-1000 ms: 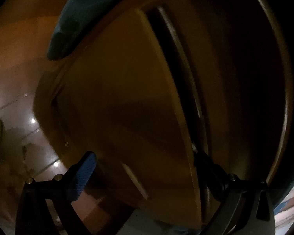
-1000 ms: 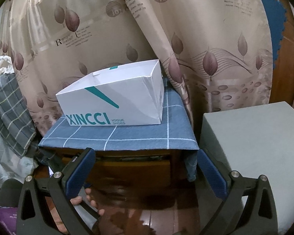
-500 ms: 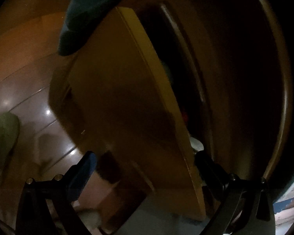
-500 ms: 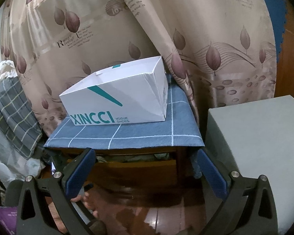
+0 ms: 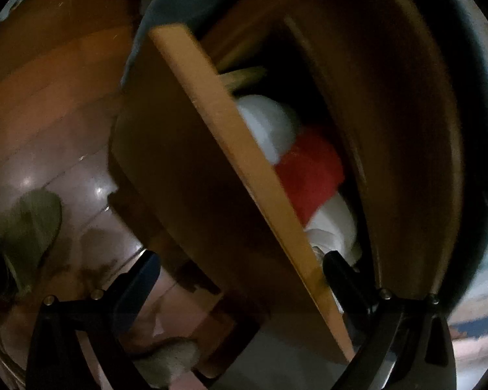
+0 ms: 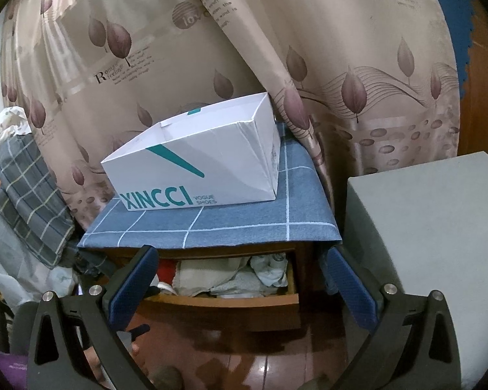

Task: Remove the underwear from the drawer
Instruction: 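Hook the left gripper on the drawer front and pull it open, then lower the left gripper into the drawer and grasp the red sock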

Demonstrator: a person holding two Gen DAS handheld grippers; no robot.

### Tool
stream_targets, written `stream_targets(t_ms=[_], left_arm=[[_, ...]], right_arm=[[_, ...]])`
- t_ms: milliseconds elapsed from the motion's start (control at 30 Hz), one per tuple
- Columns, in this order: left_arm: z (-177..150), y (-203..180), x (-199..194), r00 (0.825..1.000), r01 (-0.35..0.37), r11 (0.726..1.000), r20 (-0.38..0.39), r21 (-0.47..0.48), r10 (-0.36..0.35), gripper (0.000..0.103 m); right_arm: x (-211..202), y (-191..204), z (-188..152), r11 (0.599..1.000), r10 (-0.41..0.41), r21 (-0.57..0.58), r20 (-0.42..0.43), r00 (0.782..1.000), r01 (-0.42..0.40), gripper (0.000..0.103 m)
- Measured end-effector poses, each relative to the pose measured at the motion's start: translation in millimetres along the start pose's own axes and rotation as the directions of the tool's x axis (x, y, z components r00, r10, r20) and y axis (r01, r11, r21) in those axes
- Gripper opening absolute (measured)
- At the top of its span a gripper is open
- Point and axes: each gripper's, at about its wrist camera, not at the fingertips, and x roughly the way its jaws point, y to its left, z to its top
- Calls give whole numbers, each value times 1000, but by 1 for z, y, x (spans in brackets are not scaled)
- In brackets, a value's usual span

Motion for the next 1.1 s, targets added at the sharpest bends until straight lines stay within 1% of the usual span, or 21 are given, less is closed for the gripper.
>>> stream_targets(t_ms=[33, 133, 167, 267, 333, 400, 500, 567, 667, 767, 833, 900, 1067, 1100], left_arm=[[2, 0, 3, 1000, -4, 1000, -3, -19, 4, 103], [7, 1, 9, 1000, -4, 1000, -4, -26, 3, 103], [9, 6, 18, 1000, -5, 1000, -5, -24, 5, 103], [6, 4, 14, 1000, -15, 1000, -6, 2, 15, 103], [2, 11, 18, 999, -34, 999, -8, 32, 34, 103], [-2, 8, 15, 998, -42, 999, -36, 33, 43, 103], [-2, 16, 25, 995, -57, 997, -85, 53, 61, 103], [-4, 15, 19, 993, -67, 993, -88, 93, 75, 103], [-10, 15, 19, 990, -76, 991, -113, 113, 89, 103], [-14, 12, 18, 987, -96, 981, -110, 168, 115, 103], [-18, 13, 17, 985, -96, 979, -126, 181, 120, 103], [-22, 12, 16, 982, -111, 972, -128, 205, 139, 103], [-24, 20, 3, 972, -128, 968, -168, 218, 166, 103], [-23, 21, 2, 973, -115, 972, -173, 203, 151, 103]], right_arm=[[0, 0, 0, 1000, 0, 1, -1, 1000, 0, 103], [0, 0, 0, 1000, 0, 4, 0, 1000, 0, 103], [0, 0, 0, 1000, 0, 7, 0, 1000, 0, 103], [1, -2, 1, 1000, 3, 17, -5, 1000, -3, 103], [1, -3, 2, 1000, 2, 17, -8, 1000, -2, 103], [1, -3, 1, 1000, 1, 15, -7, 1000, -1, 103], [1, -5, 1, 1000, -8, 11, -7, 1000, 8, 103], [1, -8, 0, 1000, -13, 11, -13, 1000, 13, 103], [-1, -16, 0, 999, -19, 31, -10, 1000, 19, 103], [-2, -22, 0, 998, -16, 59, -7, 1000, 16, 103], [-2, -25, 0, 997, -12, 72, -10, 1000, 12, 103], [-2, -26, 0, 997, -11, 74, -11, 1000, 12, 103], [-1, -26, 0, 998, -9, 69, -12, 1000, 10, 103], [-1, -26, 0, 998, -9, 68, -13, 1000, 10, 103]])
